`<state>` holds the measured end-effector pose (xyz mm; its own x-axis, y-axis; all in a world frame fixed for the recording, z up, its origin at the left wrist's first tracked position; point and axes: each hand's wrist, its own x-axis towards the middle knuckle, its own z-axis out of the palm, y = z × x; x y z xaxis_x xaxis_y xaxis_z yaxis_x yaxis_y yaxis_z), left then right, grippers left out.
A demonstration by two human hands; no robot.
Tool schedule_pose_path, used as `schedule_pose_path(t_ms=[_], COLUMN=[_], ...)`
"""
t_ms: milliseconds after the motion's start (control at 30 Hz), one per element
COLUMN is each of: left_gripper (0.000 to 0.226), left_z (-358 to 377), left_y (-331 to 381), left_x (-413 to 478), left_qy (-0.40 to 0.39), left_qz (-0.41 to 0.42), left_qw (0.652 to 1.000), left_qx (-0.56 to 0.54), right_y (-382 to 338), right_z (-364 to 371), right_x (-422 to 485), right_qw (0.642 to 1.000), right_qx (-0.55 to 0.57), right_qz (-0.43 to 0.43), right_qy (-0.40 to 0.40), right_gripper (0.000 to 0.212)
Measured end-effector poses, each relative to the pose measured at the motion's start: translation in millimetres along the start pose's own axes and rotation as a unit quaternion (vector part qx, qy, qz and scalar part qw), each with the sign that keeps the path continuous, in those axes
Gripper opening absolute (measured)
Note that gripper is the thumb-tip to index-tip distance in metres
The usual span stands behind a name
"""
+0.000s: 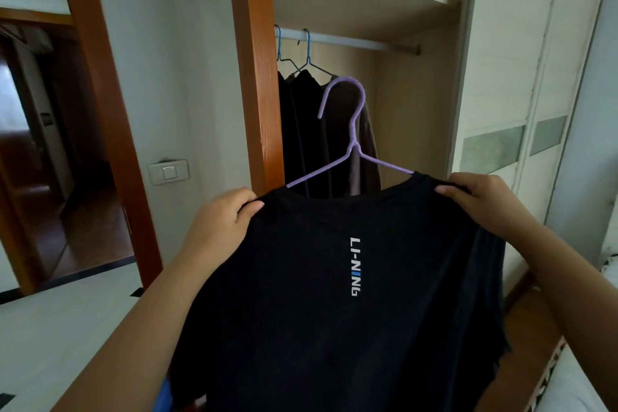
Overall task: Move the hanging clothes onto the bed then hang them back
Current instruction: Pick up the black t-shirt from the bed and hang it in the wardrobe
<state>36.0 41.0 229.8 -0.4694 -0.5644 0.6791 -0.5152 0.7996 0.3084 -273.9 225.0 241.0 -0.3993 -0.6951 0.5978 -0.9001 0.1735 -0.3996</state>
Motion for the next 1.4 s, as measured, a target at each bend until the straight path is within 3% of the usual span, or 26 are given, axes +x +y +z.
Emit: schedule_pose_path(t_ms=[467,633,900,1400], left_gripper=[0.024,0.024,0.018,0.018], left_z=[19.0,53.1,119.3,243.3], left_y=[-19.6,-17.4,5.8,82.0], left_x=[-15.4,-35.3,-50.6,29.1], left_qy=[0.039,0.009,-0.156,-0.164], left_qz=[-0.042,-0.023,-0.026,0.024], left_qw=[0.998,0.998,0.972,0.949], left_qx=[-0.018,-0.058,-0.177,-0.268], right_y=[29.1,36.5,66.3,156.8], right_z=[3.3,2.9,-20.7,-53.0], right_x=[-34.0,-74.1,-133.5,-131.8], right_qw=[0.991,0.991,0.977,0.946], right_qx=[-0.044,-0.041,-0.061,-0.102], right_qz=[0.09,0.113,0.205,0.28], right_qy=[-0.084,-0.05,0.028,0.125], right_gripper=[0.012,0.017,0.015,0.012])
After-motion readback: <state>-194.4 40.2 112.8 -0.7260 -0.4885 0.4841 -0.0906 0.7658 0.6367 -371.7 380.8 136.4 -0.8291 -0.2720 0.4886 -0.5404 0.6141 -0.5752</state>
